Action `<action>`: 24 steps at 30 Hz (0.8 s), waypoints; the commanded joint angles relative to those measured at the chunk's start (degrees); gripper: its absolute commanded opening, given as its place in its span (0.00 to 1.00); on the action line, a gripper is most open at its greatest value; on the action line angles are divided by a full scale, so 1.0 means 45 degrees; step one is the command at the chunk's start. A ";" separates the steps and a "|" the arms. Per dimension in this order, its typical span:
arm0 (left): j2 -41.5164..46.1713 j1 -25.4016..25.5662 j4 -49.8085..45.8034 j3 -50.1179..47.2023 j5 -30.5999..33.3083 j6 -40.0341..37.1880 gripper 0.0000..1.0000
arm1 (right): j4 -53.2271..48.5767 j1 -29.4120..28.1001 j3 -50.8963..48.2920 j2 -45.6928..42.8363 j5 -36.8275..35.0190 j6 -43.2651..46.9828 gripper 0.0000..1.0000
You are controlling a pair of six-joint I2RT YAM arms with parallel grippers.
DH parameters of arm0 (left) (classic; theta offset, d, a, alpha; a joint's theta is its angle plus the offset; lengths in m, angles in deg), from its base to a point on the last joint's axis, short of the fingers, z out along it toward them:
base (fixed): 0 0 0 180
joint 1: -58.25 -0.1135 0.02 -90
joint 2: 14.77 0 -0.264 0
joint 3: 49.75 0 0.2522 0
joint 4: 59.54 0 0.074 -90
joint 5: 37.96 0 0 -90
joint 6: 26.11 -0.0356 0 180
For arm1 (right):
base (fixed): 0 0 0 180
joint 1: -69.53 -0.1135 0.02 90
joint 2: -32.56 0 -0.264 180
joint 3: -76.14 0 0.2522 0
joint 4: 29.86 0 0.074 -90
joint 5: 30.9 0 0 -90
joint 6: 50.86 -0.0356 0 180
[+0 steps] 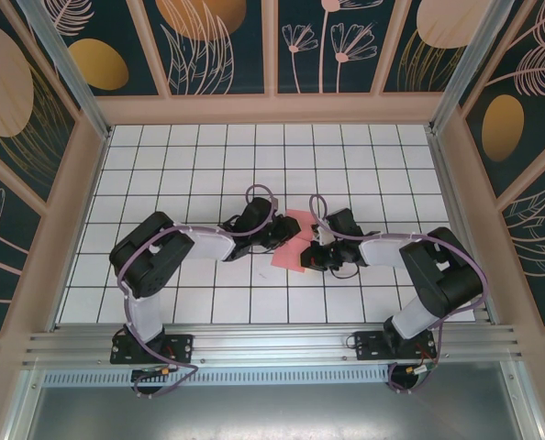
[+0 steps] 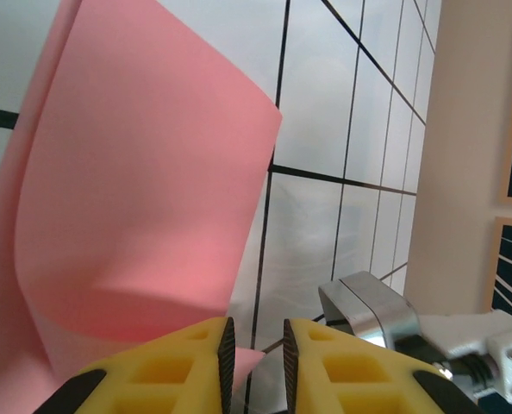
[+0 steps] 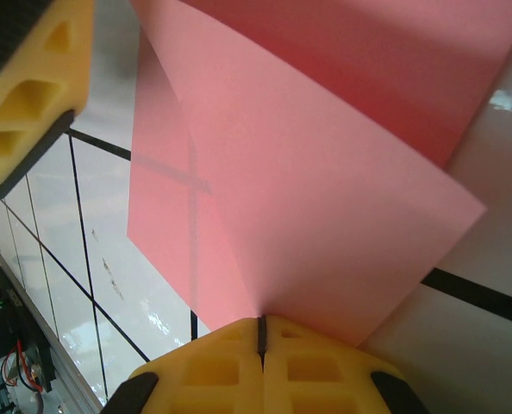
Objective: Fold a paper plane with a square sheet of paper (pick it up from the middle)
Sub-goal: Fold the triangle a second time at the center of the table.
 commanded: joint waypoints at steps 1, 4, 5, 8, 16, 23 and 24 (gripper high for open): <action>-0.0534 0.0028 -0.0208 0.0310 0.0006 -0.0339 0.26 | -0.1032 -0.0125 -0.0111 0.0565 -0.0967 0.0335 0.00; -0.0759 0.0025 -0.0040 0.0367 -0.0068 -0.0271 0.26 | -0.1026 -0.0129 -0.0130 0.0567 -0.0958 0.0365 0.00; -0.0758 0.0030 -0.0038 0.0370 -0.0052 -0.0279 0.26 | -0.1051 -0.0127 -0.0149 0.0564 -0.0968 0.0386 0.00; -0.0639 0.0012 -0.0424 0.0348 0.0312 -0.0452 0.26 | -0.1055 -0.0129 -0.0165 0.0585 -0.0990 0.0401 0.00; -0.0239 -0.0237 -0.0840 -0.0578 0.1362 -0.0340 0.25 | -0.1038 -0.0120 -0.0247 0.0595 -0.1046 0.0343 0.00; 0.0068 -0.0553 -0.0728 -0.1382 0.1728 -0.0183 0.24 | -0.1045 -0.0116 -0.0307 0.0655 -0.1077 0.0313 0.00; 0.0151 -0.0613 -0.0721 -0.1513 0.1810 -0.0141 0.24 | -0.1038 -0.0130 -0.0306 0.0659 -0.1085 0.0296 0.00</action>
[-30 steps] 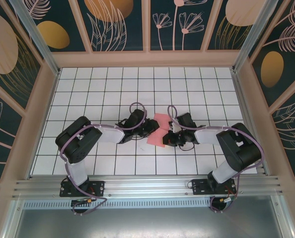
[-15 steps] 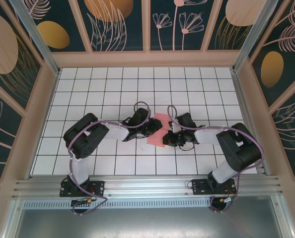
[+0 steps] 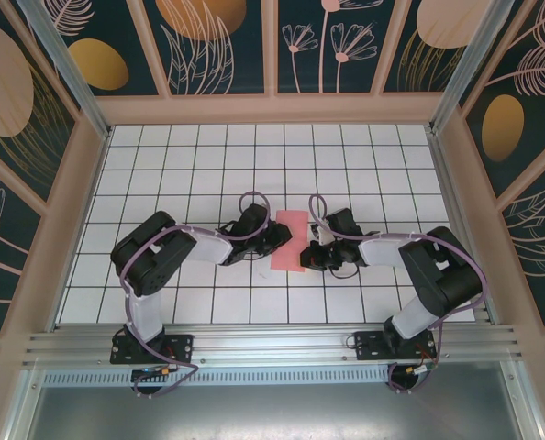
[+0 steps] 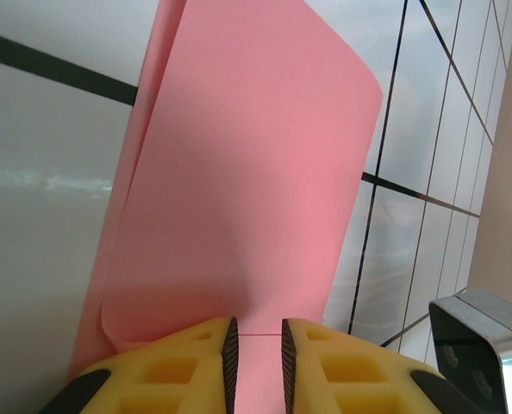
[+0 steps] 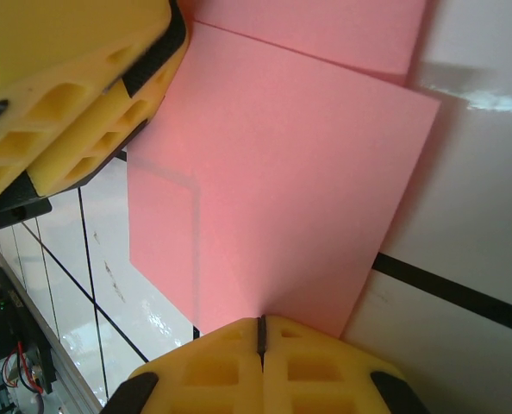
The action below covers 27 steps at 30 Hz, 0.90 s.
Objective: Fold a paper plane with a square sheet of paper (pick it up from the middle)
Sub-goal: Fold the triangle a second time at the center of the table.
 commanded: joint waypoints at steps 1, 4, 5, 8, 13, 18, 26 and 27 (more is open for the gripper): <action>0.0269 -0.0412 -0.0548 -0.0669 0.1044 0.0019 0.24 | -0.1173 -0.0102 -0.0290 0.0589 -0.1084 0.0296 0.00; 0.0543 -0.0507 -0.0533 -0.1084 0.1315 0.0013 0.24 | -0.1186 -0.0101 -0.0262 0.0688 -0.1052 0.0301 0.00; 0.0620 -0.0574 -0.0474 -0.1204 0.1306 0.0004 0.24 | -0.1155 -0.0102 -0.0271 0.0733 -0.1022 0.0301 0.00; 0.0723 -0.0726 -0.0309 -0.1397 0.1274 -0.0138 0.24 | -0.1152 -0.0109 -0.0271 0.0791 -0.0980 0.0323 0.00; 0.0895 -0.1067 -0.0325 -0.1626 0.1388 -0.0375 0.24 | -0.1186 -0.0120 -0.0243 0.0763 -0.0929 0.0365 0.00; 0.1194 -0.1415 -0.0128 -0.1985 0.1417 -0.0456 0.25 | -0.1103 -0.0121 -0.0233 0.0729 -0.0792 0.0365 0.00; 0.2384 -0.1450 -0.0754 -0.1356 0.1171 -0.0982 0.27 | -0.1017 -0.0189 -0.0170 0.0707 -0.0686 0.0326 0.00; 0.2374 -0.1438 -0.0698 -0.1260 0.0948 -0.1007 0.27 | -0.1007 -0.0196 -0.0155 0.0696 -0.0673 0.0316 0.00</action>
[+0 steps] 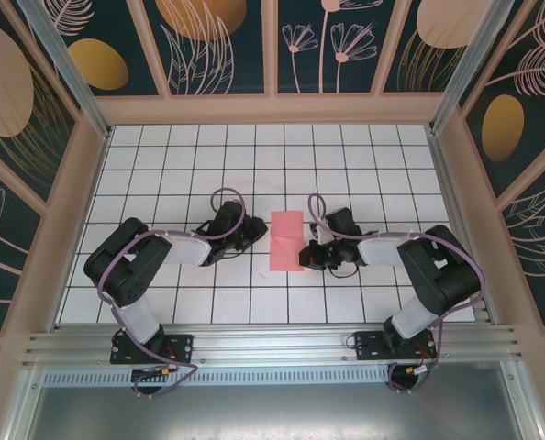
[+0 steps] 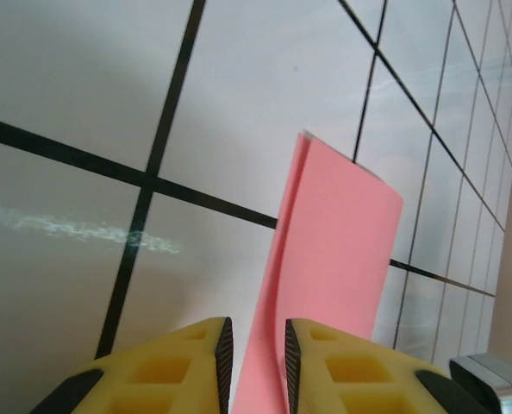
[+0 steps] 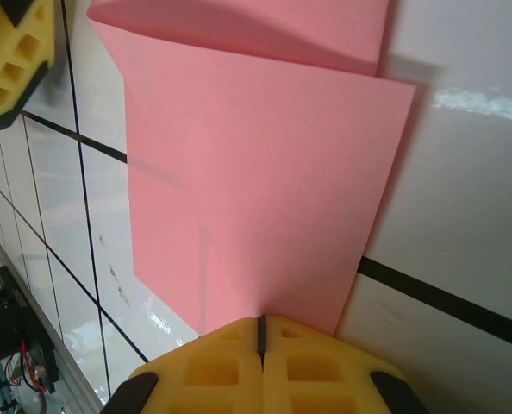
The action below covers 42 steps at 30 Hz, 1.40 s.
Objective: Fold a paper plane with a square sheet of paper (pick it up from the middle)
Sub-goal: Fold the triangle a second time at the center of the table.
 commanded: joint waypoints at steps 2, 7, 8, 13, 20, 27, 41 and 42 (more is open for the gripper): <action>0.0370 0.0126 -0.0171 0.0683 -0.0738 -0.0558 0.26 | -0.1094 -0.0179 -0.0171 0.0488 -0.0660 0.0268 0.00; -0.0631 0.0838 0.0360 0.1834 -0.2314 -0.0449 0.25 | -0.0802 -0.0200 -0.0029 0.0323 -0.0230 0.0169 0.01; -0.0889 0.0993 0.0460 0.1986 -0.2452 -0.0348 0.25 | -0.0786 -0.0199 0.0014 0.0288 -0.0225 0.0169 0.01; -0.1754 0.1229 0.0718 0.1998 -0.2266 0.0161 0.24 | -0.0857 -0.0202 0.0158 0.0226 -0.0195 0.0208 0.02; -0.2277 0.1212 0.0573 0.1327 -0.1335 0.0170 0.24 | -0.0701 -0.0170 0.0118 -0.0836 0.0298 0.0131 0.12; -0.2003 0.1214 0.1361 0.0527 -0.1184 0.0156 0.24 | -0.1294 0.1328 -0.0309 -0.3678 -0.0675 -0.0186 0.17; -0.1805 0.1224 0.1679 0.0084 -0.1140 0.0101 0.25 | -0.0012 0.0934 -0.0007 -0.2451 0.0814 -0.0598 0.06; -0.1812 0.1219 0.1706 0.0057 -0.1140 0.0112 0.25 | 0.0009 0.0823 0.0110 -0.2218 0.0876 -0.0555 0.06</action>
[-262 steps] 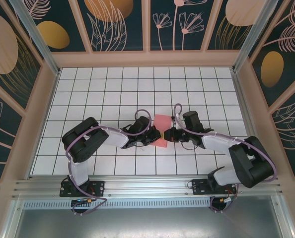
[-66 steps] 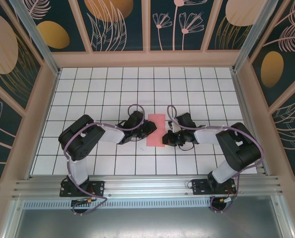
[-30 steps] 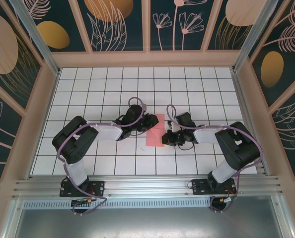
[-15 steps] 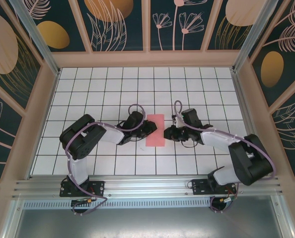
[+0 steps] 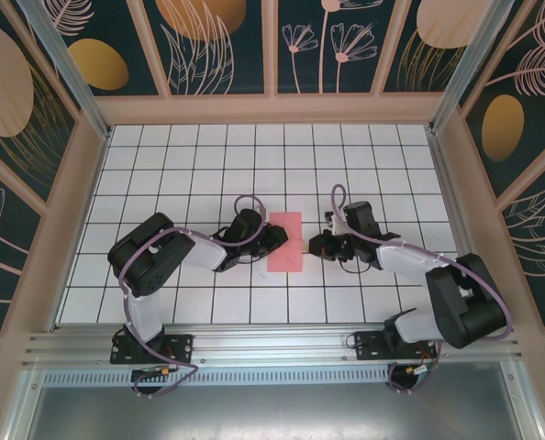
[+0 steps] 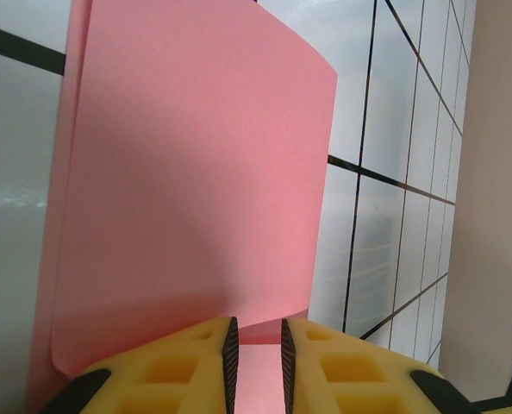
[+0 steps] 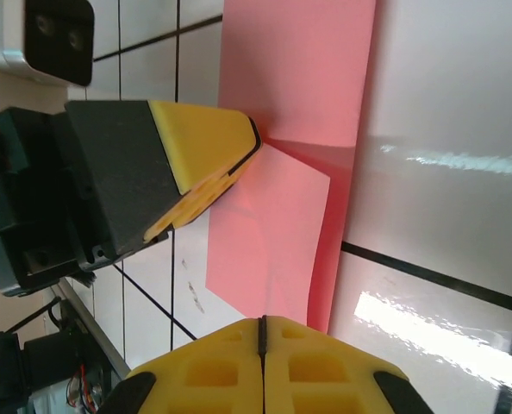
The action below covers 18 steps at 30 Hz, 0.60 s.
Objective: Fold a paper plane with a square sheet of paper (pick it up from the middle)
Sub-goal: Fold the triangle a second time at the center of the table.
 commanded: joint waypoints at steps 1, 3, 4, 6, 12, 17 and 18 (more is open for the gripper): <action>0.0051 -0.0067 -0.0598 -0.0420 0.0279 -0.0030 0.24 | 0.0520 -0.0430 0.0645 0.0813 0.0531 -0.0062 0.05; 0.0037 -0.0064 -0.0555 -0.0441 0.0264 -0.0005 0.24 | 0.0654 -0.0644 0.0864 0.1362 0.0783 -0.0034 0.04; 0.0032 -0.0070 -0.0557 -0.0441 0.0255 -0.0013 0.24 | 0.0665 -0.0782 0.0963 0.1614 0.0812 -0.0006 0.04; 0.0017 -0.0071 -0.0594 -0.0422 0.0263 -0.0012 0.24 | 0.0658 -0.1023 0.1142 0.2015 0.0772 0.0054 0.03; 0.0042 -0.0069 -0.0781 -0.0353 0.0308 -0.0073 0.24 | 0.0217 -0.1362 0.1564 0.3076 0.0921 0.0299 0.03; 0.0036 -0.0066 -0.0935 -0.0382 0.0381 -0.0111 0.25 | -0.0490 -0.1408 0.1579 0.3715 0.0538 0.0779 0.04; 0.0036 -0.0066 -0.0964 -0.0382 0.0410 -0.0104 0.25 | -0.0639 -0.1380 0.1533 0.3836 0.0422 0.0880 0.04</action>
